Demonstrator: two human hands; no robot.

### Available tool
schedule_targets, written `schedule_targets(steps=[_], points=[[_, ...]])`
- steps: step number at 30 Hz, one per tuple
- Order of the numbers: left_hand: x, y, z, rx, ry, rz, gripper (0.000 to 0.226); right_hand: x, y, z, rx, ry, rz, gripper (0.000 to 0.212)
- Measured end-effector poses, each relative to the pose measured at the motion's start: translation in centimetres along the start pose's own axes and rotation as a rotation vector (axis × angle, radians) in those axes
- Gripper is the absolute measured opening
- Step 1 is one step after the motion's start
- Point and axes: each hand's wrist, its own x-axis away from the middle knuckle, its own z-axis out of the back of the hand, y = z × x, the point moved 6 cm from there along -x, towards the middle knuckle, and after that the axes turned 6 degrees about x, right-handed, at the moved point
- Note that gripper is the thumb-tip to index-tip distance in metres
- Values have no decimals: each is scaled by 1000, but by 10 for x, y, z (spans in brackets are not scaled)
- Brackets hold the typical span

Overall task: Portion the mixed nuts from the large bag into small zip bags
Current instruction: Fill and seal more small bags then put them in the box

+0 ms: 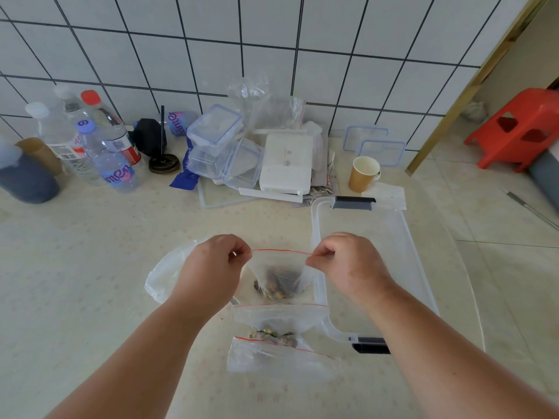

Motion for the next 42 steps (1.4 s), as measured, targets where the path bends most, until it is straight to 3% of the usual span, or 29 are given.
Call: schedule_targets(steps=[16,24,28,32,37,42], points=[[0,-7,4,21,10,47,35,6,10,13,-41,33,37,21],[2,-1,0,-6,-62,19,25,7,15,10,-91,49,4,23],[0,33,-15,-48,-197,-146,46,6,12,10,-121,55,21,28],[-8,70,-40,-210,-287,-291,35,6,11,8,-152,30,-1,25],[-22,88,-66,-406,-406,-335,22,6,7,7,-137,3,-10,31],[-25,86,-70,-470,-414,-352,19,7,11,9,-160,-4,-25,30]])
